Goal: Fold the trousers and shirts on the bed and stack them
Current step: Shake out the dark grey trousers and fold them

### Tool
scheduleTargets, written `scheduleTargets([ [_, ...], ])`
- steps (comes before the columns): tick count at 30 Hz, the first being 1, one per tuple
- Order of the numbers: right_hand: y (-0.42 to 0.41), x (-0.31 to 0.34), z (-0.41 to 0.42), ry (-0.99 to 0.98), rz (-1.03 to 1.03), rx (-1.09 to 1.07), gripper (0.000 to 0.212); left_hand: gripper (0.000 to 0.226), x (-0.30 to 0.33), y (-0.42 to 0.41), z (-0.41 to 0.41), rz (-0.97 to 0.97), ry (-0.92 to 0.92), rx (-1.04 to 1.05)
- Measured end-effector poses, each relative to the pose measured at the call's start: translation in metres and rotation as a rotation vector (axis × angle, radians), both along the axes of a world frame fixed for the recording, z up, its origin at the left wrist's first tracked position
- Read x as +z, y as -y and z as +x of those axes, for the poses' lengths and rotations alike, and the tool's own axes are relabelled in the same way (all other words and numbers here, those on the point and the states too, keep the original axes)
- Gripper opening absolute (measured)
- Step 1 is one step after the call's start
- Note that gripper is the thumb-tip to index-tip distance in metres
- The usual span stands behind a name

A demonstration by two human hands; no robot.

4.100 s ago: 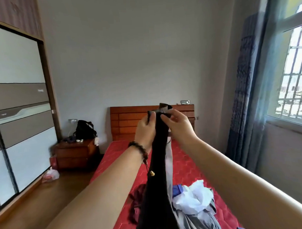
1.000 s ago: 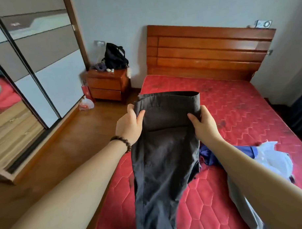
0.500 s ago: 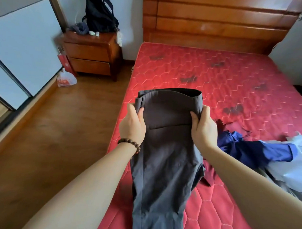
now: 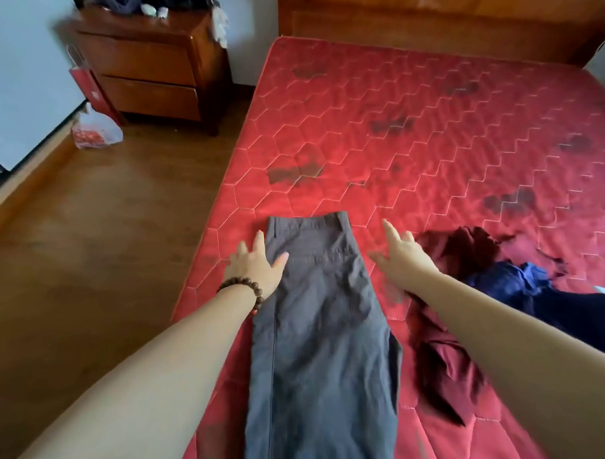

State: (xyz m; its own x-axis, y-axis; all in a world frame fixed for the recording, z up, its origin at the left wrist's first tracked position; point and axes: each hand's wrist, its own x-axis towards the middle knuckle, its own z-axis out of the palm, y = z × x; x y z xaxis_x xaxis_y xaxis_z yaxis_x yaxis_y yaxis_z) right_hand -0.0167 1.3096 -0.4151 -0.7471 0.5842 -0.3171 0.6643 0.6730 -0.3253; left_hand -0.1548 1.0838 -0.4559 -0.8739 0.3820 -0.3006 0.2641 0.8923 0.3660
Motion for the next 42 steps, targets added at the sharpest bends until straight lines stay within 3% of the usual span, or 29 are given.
scheduleTargets([
  [4, 0.014, -0.064, 0.015, 0.044, -0.074, 0.006, 0.075, 0.066, -0.057, 0.002, 0.023, -0.057, 0.072, -0.022],
  [8, 0.035, -0.111, 0.026, 0.09, 0.027, -0.052, 0.077, 0.053, -0.086, 0.005, 0.041, -0.067, -0.073, 0.05],
  [14, 0.054, -0.138, 0.033, -0.025, 0.059, 0.063, 0.056, 0.042, -0.098, 0.017, 0.041, 0.21, -0.047, -0.071],
  [19, 0.046, -0.126, 0.02, -0.247, 0.165, 0.018, 0.044, 0.034, -0.089, 0.009, 0.03, 0.337, -0.276, -0.078],
  [21, 0.039, -0.118, 0.006, -0.209, 0.213, 0.014, 0.045, 0.044, -0.086, 0.0, 0.019, 0.235, -0.324, -0.053],
  [24, 0.036, -0.119, 0.005, 0.073, 0.366, 0.055, 0.058, 0.065, -0.092, -0.002, 0.018, -0.084, -0.341, -0.021],
  [25, 0.041, -0.119, 0.008, 0.063, 0.4, 0.072, 0.06, 0.064, -0.093, -0.002, 0.025, -0.086, -0.376, -0.045],
  [27, 0.066, -0.123, 0.016, -0.138, 0.4, 0.163, 0.056, 0.056, -0.097, -0.003, 0.05, 0.051, -0.454, -0.177],
  [29, 0.101, -0.133, 0.025, -0.26, 0.314, 0.308, 0.052, 0.054, -0.107, -0.006, 0.084, 0.124, -0.429, -0.368],
  [32, 0.132, -0.152, 0.042, -0.133, 0.229, 0.371, 0.054, 0.057, -0.124, 0.001, 0.117, -0.019, -0.339, -0.472],
  [36, 0.124, -0.159, 0.075, -0.033, 0.355, 0.236, 0.064, 0.063, -0.123, 0.033, 0.123, -0.049, -0.351, -0.405],
  [42, 0.171, -0.152, 0.13, -0.041, 0.282, 0.323, 0.066, 0.068, -0.119, 0.076, 0.182, -0.082, -0.331, -0.414],
])
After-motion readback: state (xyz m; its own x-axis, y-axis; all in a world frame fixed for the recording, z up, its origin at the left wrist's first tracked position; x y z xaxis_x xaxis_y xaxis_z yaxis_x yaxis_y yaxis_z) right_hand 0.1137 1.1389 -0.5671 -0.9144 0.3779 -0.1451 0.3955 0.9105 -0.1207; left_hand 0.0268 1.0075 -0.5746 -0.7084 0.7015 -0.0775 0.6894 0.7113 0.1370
